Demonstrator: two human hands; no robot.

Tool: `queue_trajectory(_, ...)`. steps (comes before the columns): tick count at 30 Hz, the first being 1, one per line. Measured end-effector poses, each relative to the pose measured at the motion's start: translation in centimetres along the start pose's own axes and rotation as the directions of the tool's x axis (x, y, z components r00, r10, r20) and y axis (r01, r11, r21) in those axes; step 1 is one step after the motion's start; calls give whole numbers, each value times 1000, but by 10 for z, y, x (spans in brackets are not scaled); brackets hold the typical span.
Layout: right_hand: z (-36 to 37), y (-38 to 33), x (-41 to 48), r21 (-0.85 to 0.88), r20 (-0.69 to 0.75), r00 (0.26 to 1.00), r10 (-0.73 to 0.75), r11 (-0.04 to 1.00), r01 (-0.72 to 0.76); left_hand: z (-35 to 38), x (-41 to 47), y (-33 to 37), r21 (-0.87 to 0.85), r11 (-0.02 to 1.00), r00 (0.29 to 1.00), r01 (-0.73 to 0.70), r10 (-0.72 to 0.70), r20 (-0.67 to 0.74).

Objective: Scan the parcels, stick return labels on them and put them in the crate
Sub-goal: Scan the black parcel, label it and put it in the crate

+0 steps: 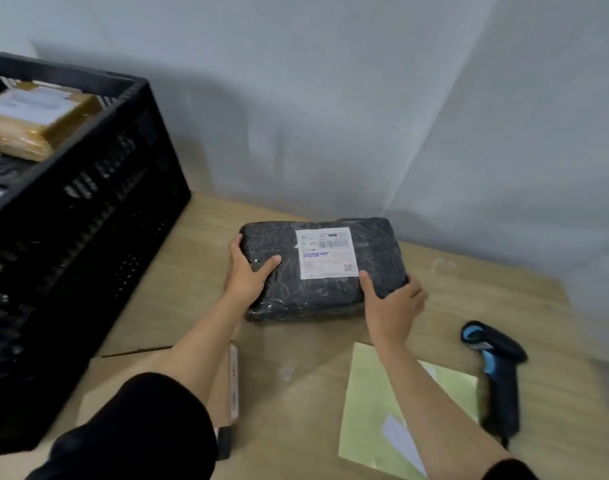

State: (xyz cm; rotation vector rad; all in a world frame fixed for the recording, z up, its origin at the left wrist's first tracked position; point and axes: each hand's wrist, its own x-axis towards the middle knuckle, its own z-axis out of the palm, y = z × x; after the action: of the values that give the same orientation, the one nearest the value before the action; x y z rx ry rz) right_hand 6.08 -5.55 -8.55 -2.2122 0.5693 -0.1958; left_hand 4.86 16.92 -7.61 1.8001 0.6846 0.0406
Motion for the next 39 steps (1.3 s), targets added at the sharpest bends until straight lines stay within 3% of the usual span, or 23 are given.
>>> queue_trajectory(3, -24, 13, 6, -3, 68, 992, -103, 995, 104, 17, -13, 4, 336, 942, 985, 4, 54, -163)
queue_trajectory(5, -41, 23, 11, -46, 45, 987, -155, 987, 157, 30, -36, 5, 524, 850, 944, -56, 215, -249)
queue_trajectory(6, -51, 30, 12, -76, 16, 987, -163, 984, 163, 38, -51, 4, 577, 801, 908, -157, 347, -234)
queue_trajectory(8, -70, 50, 11, -137, -25, 988, -156, 979, 151, 57, -87, -3, 634, 643, 801, -429, 595, -62)
queue_trajectory(10, -86, 71, 6, -195, -36, 982, -184, 965, 173, 79, -121, -14, 635, 483, 697, -603, 706, 125)
queue_trajectory(11, -92, 81, 2, -215, -50, 976, -212, 957, 197, 89, -134, -20, 631, 462, 687, -623, 709, 159)
queue_trajectory(13, -104, 93, 2, -250, -170, 963, -210, 954, 164, 104, -147, -27, 617, 522, 738, -589, 658, 147)
queue_trajectory(15, -117, 100, 10, -249, -323, 943, -79, 968, -4, 114, -149, -30, 616, 544, 767, -570, 620, 163)
queue_trajectory(17, -128, 110, 19, -215, -333, 937, 107, 959, -186, 119, -145, -30, 652, 494, 753, -575, 632, 186)
queue_trajectory(20, -136, 129, 26, -191, -210, 918, 338, 906, -377, 121, -136, -24, 718, 489, 798, -496, 583, 154)
queue_trajectory(22, -137, 137, 26, -205, -121, 913, 390, 890, -408, 121, -128, -23, 740, 493, 829, -457, 539, 152)
queue_trajectory(27, -140, 140, 33, -236, -10, 936, 352, 909, -344, 124, -118, -25, 806, 418, 855, -418, 481, 194)
queue_trajectory(31, -158, 124, 40, -106, 122, 934, 337, 940, -325, 123, -119, -27, 837, 368, 858, -404, 469, 208)
queue_trajectory(35, -186, 98, 43, 38, 350, 871, 345, 924, -382, 117, -118, -23, 860, 306, 854, -408, 460, 242)
queue_trajectory(37, -190, 80, 39, 180, 501, 821, 274, 895, -408, 112, -119, -17, 844, 317, 851, -433, 451, 267)
queue_trajectory(39, -184, 61, 34, 222, 560, 805, 195, 901, -373, 105, -118, -10, 831, 316, 849, -457, 434, 302)
